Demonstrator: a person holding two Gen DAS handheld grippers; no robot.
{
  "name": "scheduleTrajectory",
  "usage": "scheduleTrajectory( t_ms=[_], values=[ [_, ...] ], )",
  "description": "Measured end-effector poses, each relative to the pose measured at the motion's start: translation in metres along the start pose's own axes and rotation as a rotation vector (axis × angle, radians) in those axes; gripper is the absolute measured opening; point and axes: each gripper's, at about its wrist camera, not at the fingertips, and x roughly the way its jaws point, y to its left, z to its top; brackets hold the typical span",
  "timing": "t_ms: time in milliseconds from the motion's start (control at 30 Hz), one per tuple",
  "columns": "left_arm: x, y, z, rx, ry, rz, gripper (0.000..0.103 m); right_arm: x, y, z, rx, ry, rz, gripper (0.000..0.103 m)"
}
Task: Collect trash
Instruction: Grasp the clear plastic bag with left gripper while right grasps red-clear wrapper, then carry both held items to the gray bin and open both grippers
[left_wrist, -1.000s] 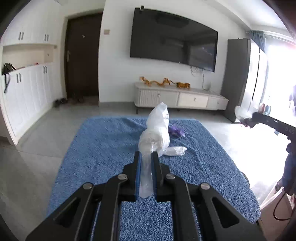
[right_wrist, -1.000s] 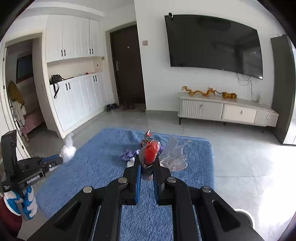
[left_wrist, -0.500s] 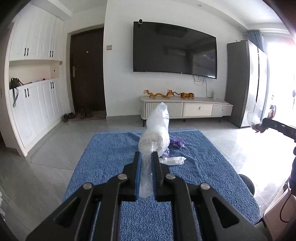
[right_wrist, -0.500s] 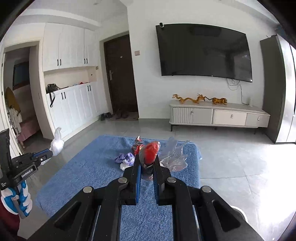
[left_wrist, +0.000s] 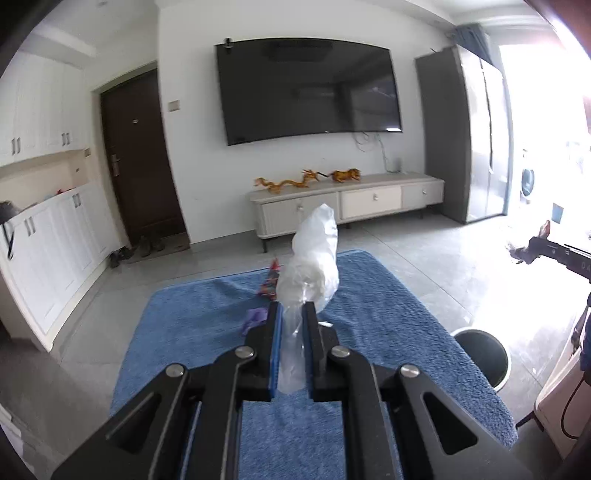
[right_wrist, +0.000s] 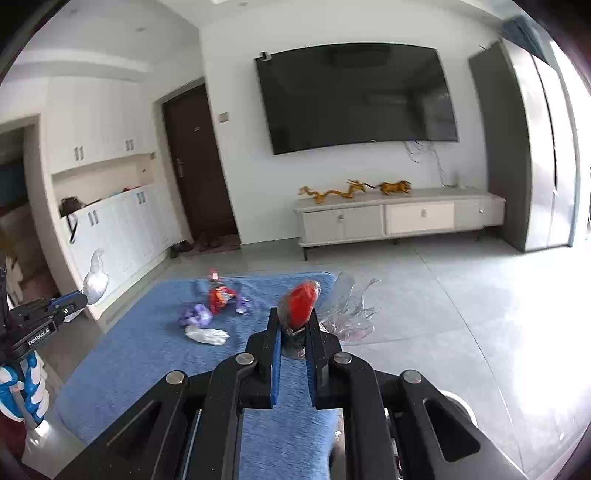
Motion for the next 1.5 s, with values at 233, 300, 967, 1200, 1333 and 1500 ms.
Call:
scheduleTrajectory(
  t_ms=[233, 300, 967, 1200, 1333, 1500],
  values=[
    [0.029, -0.049, 0.014, 0.067, 0.039, -0.071, 0.010, -0.002, -0.044, -0.017, 0.072, 0.016, -0.044, 0.011],
    [0.038, -0.065, 0.018, 0.089, 0.050, -0.093, 0.010, 0.000, -0.056, -0.023, 0.095, 0.025, -0.052, 0.011],
    [0.227, -0.316, -0.014, 0.202, 0.563, -0.613, 0.012, 0.088, -0.214, -0.140, 0.405, 0.308, -0.117, 0.011],
    [0.280, -0.362, -0.033, 0.142, 0.698, -0.669, 0.023, 0.114, -0.246, -0.180, 0.477, 0.396, -0.150, 0.014],
    [0.295, -0.369, -0.043, 0.070, 0.737, -0.695, 0.048, 0.120, -0.256, -0.194, 0.495, 0.430, -0.187, 0.035],
    [0.288, -0.368, -0.045, 0.058, 0.733, -0.703, 0.048, 0.108, -0.259, -0.203, 0.517, 0.430, -0.214, 0.046]
  ],
)
